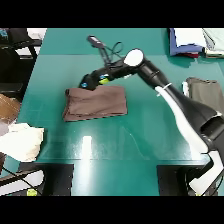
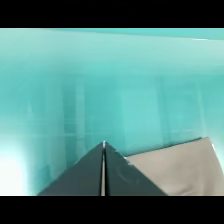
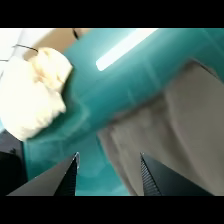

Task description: Fold the shirts.

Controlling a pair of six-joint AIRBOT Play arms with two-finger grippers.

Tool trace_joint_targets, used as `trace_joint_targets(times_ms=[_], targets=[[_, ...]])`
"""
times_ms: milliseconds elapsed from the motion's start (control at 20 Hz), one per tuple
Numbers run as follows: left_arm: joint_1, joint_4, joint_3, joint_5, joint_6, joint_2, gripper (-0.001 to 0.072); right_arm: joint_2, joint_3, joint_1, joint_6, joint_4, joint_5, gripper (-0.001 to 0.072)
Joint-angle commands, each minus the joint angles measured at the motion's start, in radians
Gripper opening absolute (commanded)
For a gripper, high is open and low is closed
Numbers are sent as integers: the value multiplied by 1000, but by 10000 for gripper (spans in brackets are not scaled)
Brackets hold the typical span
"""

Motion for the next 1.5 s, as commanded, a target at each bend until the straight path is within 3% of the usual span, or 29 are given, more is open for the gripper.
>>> trace_joint_targets(times_ms=[0,100,200,300,550,650,850,950,1050,1150,1450], targets=[[11,-8,0,-36,0,10,23,100,-188,-154,61,-104,50,448],[11,-19,0,-51,0,10,23,166,-318,-269,158,-208,67,449],[11,-27,0,-54,0,10,23,201,-428,-374,192,-233,79,459],[11,-34,0,-53,0,9,23,203,-509,-441,193,-203,74,633],[11,-39,0,-45,0,9,23,89,-554,-417,192,-49,61,621],[11,-40,0,-46,0,9,23,8,-499,-361,193,-8,68,573],[11,-53,0,-46,0,9,22,-136,-349,-229,192,86,76,563],[9,-91,0,-45,1,9,22,-190,-267,-175,190,94,75,291],[-27,-87,0,-41,14,9,23,-206,-209,-150,172,92,56,66],[-87,-85,0,-36,27,9,22,-200,-156,-161,171,80,42,22],[-274,-86,0,-37,53,9,22,-21,-91,-346,225,-172,68,20]])
